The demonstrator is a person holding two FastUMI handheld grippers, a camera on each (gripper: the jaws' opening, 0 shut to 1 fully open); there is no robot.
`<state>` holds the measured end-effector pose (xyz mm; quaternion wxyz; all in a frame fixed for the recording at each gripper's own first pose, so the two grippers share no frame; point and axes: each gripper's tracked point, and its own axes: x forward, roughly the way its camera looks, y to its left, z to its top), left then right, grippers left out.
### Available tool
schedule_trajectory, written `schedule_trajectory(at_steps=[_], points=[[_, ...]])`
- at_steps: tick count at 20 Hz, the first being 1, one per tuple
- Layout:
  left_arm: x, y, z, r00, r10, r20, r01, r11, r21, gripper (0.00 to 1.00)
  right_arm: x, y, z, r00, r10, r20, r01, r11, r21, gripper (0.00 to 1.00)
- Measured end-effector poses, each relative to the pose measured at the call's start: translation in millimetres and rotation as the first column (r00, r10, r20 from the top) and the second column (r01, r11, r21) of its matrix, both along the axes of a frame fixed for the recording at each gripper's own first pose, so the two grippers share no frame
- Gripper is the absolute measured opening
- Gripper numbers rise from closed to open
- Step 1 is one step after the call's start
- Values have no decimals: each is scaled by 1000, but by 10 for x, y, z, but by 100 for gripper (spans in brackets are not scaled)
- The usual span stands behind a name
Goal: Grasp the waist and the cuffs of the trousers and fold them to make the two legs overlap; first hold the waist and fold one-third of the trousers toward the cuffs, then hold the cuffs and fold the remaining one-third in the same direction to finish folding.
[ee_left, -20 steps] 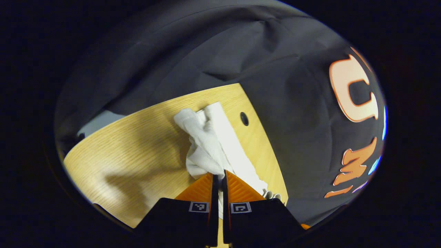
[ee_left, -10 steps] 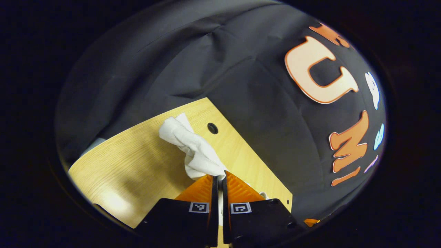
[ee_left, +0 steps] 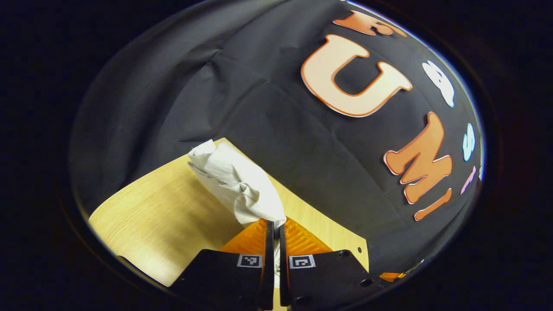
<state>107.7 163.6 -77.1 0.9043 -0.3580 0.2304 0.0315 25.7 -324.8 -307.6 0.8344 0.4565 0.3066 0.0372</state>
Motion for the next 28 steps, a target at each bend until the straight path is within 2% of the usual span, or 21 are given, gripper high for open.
schedule_trajectory(at_steps=[3, 4, 11, 14, 16, 18, 22, 23, 25, 28], points=[[116, -356, 196, 999, -37, 29, 36, 999, 36, 7, 12, -139, -32, 1000, 14, 3, -14, 1000, -25, 89], [158, -486, 250, 998, -49, 38, 47, 997, 53, 11, 11, -175, -35, 1000, 22, 7, -21, 999, -35, 89], [359, -1422, 469, 984, -158, 77, 147, 981, 124, 9, 35, -514, -50, 998, 63, 25, -60, 994, -95, 96], [390, -1911, 483, 972, -224, 75, 210, 964, 163, 7, 23, -689, -63, 997, 73, 27, -69, 991, -114, 96], [413, -2255, 459, 959, -276, 62, 262, 950, 170, 9, 17, -795, -68, 997, 74, 31, -69, 990, -121, 96], [393, -2584, 371, 939, -342, 38, 329, 924, 195, 9, 17, -915, -72, 997, 73, 36, -67, 989, -132, 96], [556, -3267, -34, 886, -462, -46, 456, 847, 274, 9, -19, -1088, -100, 997, 71, 35, -66, 987, -145, 96], [588, -3446, -160, 865, -497, -73, 495, 817, 296, 9, -25, -1120, -127, 997, 71, 31, -66, 987, -146, 96], [651, -3748, -456, 802, -575, -161, 591, 728, 346, 10, -45, -1148, -160, 997, 75, 27, -71, 987, -145, 96], [674, -4148, -845, 698, -663, -270, 703, 564, 432, 12, -55, -1165, -195, 997, 79, 21, -75, 988, -138, 96]])
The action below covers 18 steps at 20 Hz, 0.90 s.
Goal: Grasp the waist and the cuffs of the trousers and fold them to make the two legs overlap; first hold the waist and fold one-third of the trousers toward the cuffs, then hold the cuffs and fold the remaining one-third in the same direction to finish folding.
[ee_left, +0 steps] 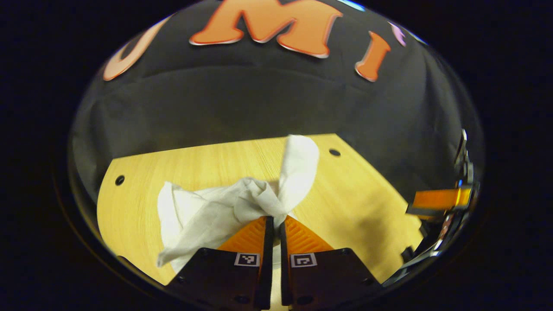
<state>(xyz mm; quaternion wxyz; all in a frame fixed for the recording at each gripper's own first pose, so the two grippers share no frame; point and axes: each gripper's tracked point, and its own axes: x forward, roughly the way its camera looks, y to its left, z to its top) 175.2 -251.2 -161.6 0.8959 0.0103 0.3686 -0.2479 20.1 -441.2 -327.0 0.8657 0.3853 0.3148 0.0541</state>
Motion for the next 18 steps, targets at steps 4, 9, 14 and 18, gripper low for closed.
schedule_trajectory(at_steps=[4, 9, 14, 18], points=[[5, -558, -222, 989, -144, -35, 147, 984, 103, 31, -18, -79, -48, 1000, -5, -8, 5, 1000, 6, 96], [-87, -816, -152, 976, -217, 13, 213, 966, 144, 83, -6, -140, -118, 1000, -13, -21, 13, 1000, 11, 96], [-114, -578, 150, 989, -142, 51, 140, 989, 41, 91, 56, -78, -105, 1000, 0, -16, 1, 1000, 21, 96], [-240, -202, 374, 998, -57, 39, 59, 997, -46, 92, 114, 12, -100, 1000, 16, -22, -15, 999, 29, 96]])
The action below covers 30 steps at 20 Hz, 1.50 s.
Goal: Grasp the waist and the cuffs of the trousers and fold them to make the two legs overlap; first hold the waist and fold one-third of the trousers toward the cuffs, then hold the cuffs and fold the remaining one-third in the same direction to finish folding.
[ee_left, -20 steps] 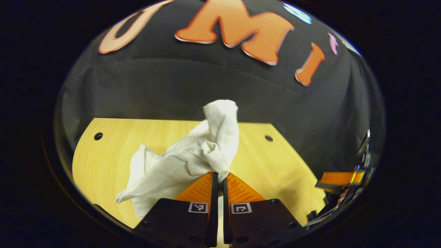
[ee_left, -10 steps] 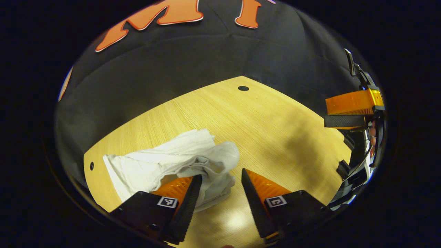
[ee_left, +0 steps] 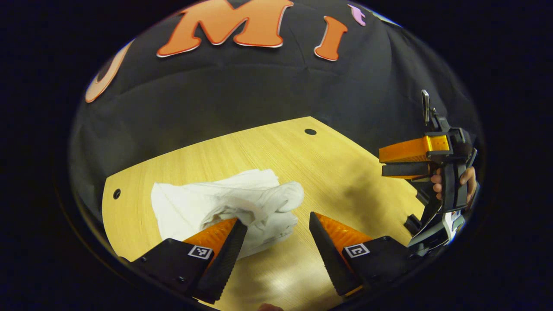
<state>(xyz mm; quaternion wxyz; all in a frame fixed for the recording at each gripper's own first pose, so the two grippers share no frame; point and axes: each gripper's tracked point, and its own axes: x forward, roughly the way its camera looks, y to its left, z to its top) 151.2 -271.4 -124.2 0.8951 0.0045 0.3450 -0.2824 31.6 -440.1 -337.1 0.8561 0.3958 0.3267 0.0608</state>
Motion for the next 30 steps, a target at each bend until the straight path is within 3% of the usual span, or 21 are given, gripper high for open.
schedule_trajectory(at_steps=[6, 10, 11, 12, 13, 14, 15, 21, 24, 25, 26, 27, 30], points=[[5, 621, 27, 977, 208, -52, -212, 971, -109, 92, 23, 149, 43, 999, 32, 9, -32, 999, -7, 96], [181, 858, -299, 928, 341, -150, -361, 922, -140, 95, 4, 215, 27, 999, 50, 1, -50, 999, -21, 96], [197, 877, -393, 915, 360, -182, -387, 910, -148, 100, 5, 220, 29, 999, 53, 0, -53, 998, -23, 96], [229, 972, -472, 903, 380, -199, -410, 901, -143, 95, -5, 212, 16, 999, 53, -5, -53, 998, -29, 96], [278, 994, -544, 895, 394, -209, -428, 891, -150, 100, -16, 213, 13, 998, 55, -6, -55, 998, -33, 96], [302, 993, -611, 890, 397, -226, -436, 885, -163, 96, -21, 198, -7, 998, 55, -11, -55, 998, -39, 96], [316, 979, -670, 887, 398, -233, -440, 883, -167, 100, -22, 184, -23, 998, 55, -15, -56, 997, -47, 96], [453, 910, -986, 887, 397, -236, -436, 888, -145, 92, 28, 149, -101, 998, 54, -32, -56, 996, -70, 96], [533, 880, -1046, 894, 398, -207, -429, 892, -140, 68, 84, 154, -113, 998, 55, -26, -56, 996, -65, 96], [552, 896, -1062, 889, 408, -206, -439, 889, -133, 45, 87, 152, -111, 998, 56, -24, -57, 996, -63, 96], [567, 927, -1059, 880, 428, -205, -458, 880, -125, 35, 87, 147, -105, 998, 53, -21, -55, 997, -63, 96], [564, 897, -1025, 877, 433, -208, -465, 874, -142, 10, 86, 133, -97, 999, 52, -16, -53, 997, -61, 96], [598, 808, -783, 900, 405, -161, -430, 885, -179, 5, 46, 62, -55, 999, 38, -12, -39, 998, -56, 96]])
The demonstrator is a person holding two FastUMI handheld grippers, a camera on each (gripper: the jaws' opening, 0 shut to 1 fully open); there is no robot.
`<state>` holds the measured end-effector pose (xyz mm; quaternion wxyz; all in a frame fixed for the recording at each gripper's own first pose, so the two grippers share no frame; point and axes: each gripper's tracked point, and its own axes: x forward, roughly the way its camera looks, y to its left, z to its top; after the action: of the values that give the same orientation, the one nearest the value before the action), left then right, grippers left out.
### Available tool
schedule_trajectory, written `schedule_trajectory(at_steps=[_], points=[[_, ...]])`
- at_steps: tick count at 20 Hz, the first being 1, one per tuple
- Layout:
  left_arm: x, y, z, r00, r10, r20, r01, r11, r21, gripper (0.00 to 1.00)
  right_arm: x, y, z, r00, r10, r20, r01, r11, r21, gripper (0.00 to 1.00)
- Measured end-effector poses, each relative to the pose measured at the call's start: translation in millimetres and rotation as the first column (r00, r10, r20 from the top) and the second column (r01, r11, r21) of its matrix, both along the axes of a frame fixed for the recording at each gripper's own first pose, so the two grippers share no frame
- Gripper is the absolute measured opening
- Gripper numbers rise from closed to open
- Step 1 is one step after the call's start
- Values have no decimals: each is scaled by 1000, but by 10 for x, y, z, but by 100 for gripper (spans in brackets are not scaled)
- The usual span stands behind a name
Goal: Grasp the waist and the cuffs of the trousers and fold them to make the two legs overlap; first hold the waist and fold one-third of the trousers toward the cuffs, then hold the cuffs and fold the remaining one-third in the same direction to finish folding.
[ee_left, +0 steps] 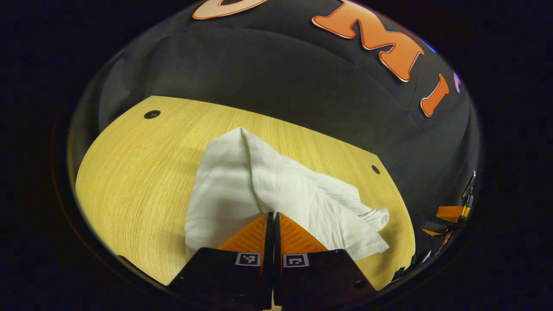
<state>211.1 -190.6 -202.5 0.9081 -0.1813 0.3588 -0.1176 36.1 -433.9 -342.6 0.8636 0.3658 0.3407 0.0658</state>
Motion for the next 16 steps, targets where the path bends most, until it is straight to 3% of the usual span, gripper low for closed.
schedule_trajectory(at_steps=[1, 2, 3, 7, 8, 10, 14, 16], points=[[65, -44, 131, 999, -18, 48, 17, 1000, 13, 13, -7, -30, 16, 1000, -3, 4, 3, 1000, 2, 96], [100, -111, 253, 996, -42, 79, 40, 999, 30, 13, -14, -70, 25, 1000, -9, 4, 9, 1000, 3, 96], [115, -194, 355, 993, -67, 95, 63, 997, 39, 5, -17, -93, 36, 1000, -16, 5, 16, 1000, 9, 96], [306, -539, 939, 977, -97, 192, 100, 995, -6, 5, -39, -185, 127, 999, -37, 21, 36, 999, 28, 96], [366, -569, 1060, 973, -97, 208, 100, 995, -2, 0, -53, -195, 145, 999, -36, 27, 35, 999, 32, 96], [539, -752, 1168, 970, -104, 219, 106, 994, -1, 5, -92, -226, 155, 999, -36, 29, 35, 999, 32, 96], [631, -1019, 1318, 971, -122, 205, 134, 990, -46, 41, -169, -275, 203, 998, -41, 38, 40, 999, 33, 96], [580, -1126, 1467, 965, -140, 222, 159, 985, -72, 69, -196, -261, 237, 998, -34, 47, 33, 999, 27, 96]])
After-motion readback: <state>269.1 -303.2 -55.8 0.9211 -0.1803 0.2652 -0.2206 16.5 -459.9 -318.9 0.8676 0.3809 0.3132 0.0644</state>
